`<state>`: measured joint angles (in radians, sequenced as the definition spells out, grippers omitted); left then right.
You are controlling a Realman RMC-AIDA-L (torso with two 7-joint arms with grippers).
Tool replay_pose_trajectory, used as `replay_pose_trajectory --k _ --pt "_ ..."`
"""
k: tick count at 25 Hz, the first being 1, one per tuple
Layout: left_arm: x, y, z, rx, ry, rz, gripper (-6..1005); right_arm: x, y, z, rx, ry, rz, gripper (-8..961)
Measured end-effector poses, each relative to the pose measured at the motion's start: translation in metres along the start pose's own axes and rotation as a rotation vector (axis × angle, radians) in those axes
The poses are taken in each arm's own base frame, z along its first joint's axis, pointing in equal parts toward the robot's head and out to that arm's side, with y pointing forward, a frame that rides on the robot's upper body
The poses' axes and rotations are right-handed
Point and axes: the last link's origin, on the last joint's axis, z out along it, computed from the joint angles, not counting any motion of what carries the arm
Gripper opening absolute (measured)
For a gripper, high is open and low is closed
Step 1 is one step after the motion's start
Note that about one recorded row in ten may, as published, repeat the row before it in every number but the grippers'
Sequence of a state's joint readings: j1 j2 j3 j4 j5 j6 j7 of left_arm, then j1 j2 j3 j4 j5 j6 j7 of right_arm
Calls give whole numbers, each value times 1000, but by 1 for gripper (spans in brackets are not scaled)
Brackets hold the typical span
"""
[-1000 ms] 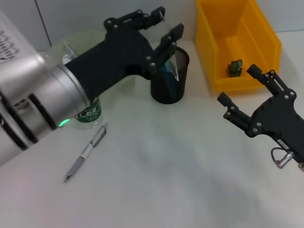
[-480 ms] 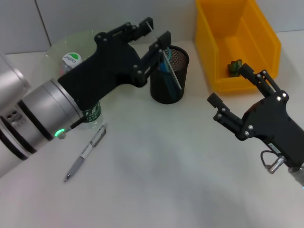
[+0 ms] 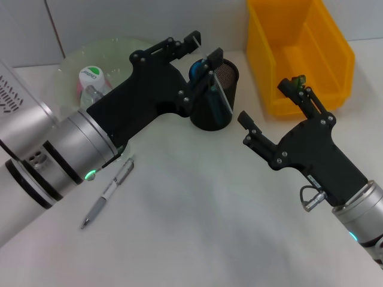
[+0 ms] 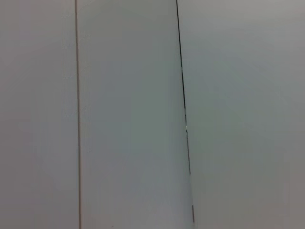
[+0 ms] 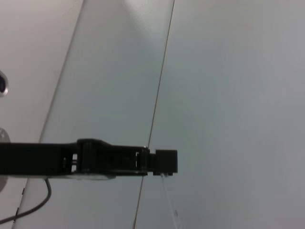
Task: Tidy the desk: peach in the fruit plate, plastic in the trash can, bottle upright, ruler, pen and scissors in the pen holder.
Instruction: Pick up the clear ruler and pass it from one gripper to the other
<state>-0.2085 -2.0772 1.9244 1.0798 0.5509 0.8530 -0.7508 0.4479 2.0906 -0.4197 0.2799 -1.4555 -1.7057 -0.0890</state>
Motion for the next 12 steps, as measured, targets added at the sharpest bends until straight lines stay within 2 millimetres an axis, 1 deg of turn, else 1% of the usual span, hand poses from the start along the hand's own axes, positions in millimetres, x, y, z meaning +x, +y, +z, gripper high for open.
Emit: replay_pose_trajectory --k 6,12 --pt "-2 -2 3 2 -2 3 383 0 2 5 -1 -3 17 817" --pt "-3 4 6 -17 -5 37 384 3 0 15 69 21 34 817"
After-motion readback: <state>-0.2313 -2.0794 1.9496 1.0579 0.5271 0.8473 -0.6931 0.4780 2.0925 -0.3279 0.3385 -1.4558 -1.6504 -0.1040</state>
